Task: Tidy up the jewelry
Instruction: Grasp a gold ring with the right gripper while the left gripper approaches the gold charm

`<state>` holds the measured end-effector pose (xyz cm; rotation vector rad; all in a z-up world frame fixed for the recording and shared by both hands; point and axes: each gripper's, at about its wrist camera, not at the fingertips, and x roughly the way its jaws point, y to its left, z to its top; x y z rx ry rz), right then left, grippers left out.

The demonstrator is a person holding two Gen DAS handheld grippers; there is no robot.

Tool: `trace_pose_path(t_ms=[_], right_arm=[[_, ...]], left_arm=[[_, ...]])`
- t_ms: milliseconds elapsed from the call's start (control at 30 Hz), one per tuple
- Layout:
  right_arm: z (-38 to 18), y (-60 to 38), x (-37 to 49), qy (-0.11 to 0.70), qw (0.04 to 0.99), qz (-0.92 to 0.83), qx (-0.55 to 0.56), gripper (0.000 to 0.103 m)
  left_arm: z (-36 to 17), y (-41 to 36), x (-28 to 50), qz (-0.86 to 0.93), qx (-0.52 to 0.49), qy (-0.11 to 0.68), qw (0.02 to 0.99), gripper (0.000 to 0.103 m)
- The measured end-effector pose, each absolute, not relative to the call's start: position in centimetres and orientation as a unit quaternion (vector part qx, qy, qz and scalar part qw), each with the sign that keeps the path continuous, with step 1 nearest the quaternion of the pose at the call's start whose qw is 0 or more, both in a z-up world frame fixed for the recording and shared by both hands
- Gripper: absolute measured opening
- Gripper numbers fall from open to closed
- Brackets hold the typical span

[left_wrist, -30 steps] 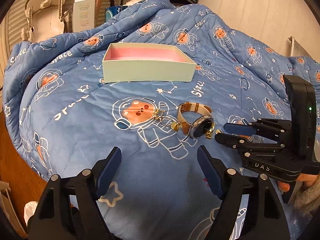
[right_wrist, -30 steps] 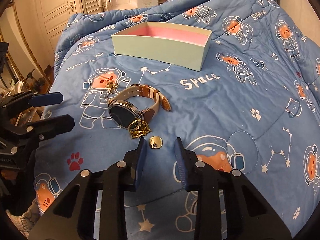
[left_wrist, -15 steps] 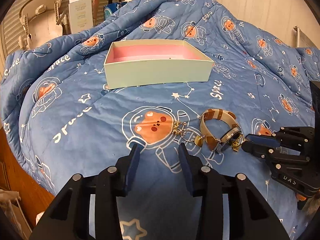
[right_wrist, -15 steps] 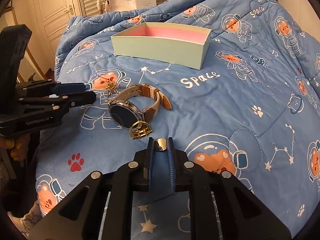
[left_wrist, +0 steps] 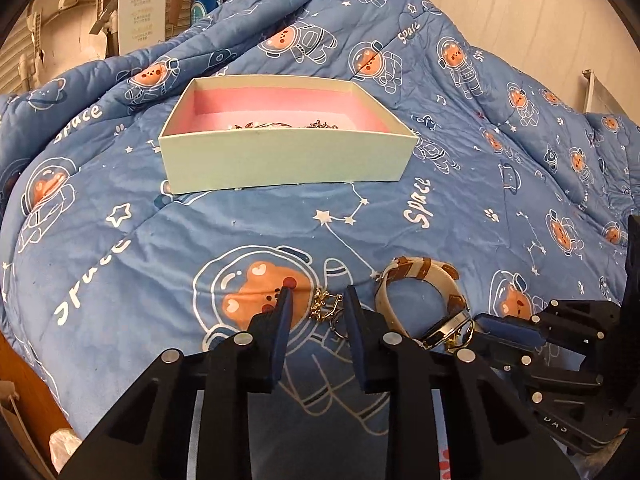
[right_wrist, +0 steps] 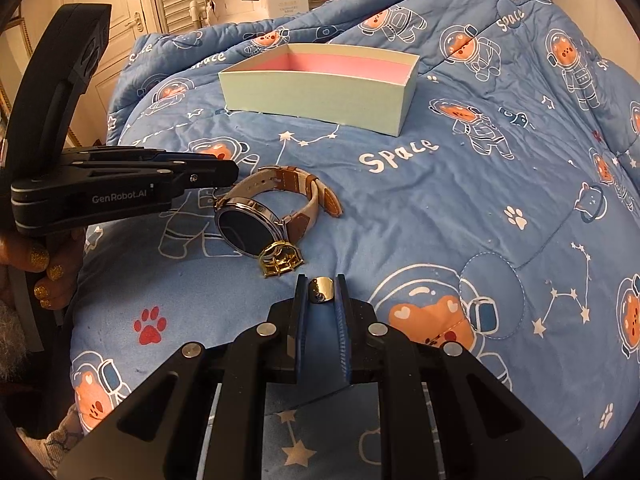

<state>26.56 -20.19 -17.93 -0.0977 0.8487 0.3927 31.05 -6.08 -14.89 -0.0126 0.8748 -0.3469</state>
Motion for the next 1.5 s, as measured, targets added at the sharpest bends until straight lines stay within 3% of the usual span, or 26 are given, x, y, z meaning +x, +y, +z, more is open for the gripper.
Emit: trace_pose_path(t_ms=[100, 1000, 1367, 1500], right_arm=[[-17.9, -20.2, 26.5, 0.408, 0.892, 0.189, -0.047, 0.014], [-14.5, -20.9, 25.3, 0.384, 0.903, 0.193, -0.032, 0.014], [-15.0, -20.7, 25.3, 0.390, 0.900, 0.192, -0.035, 0.014], [-15.6, -21.0, 25.3, 0.397, 0.897, 0.190, -0.031, 0.014]], left_arm=[[-15.1, -6.2, 31.0, -0.173, -0.010, 0.423, 0.889, 0.015], [-11.0, -2.4, 27.0, -0.154, -0.047, 0.371, 0.914, 0.015], [-14.5, -3.2, 29.2, -0.147, -0.016, 0.403, 0.903, 0.015], [-14.4, -2.3, 28.2, -0.148, -0.012, 0.399, 0.905, 0.038]])
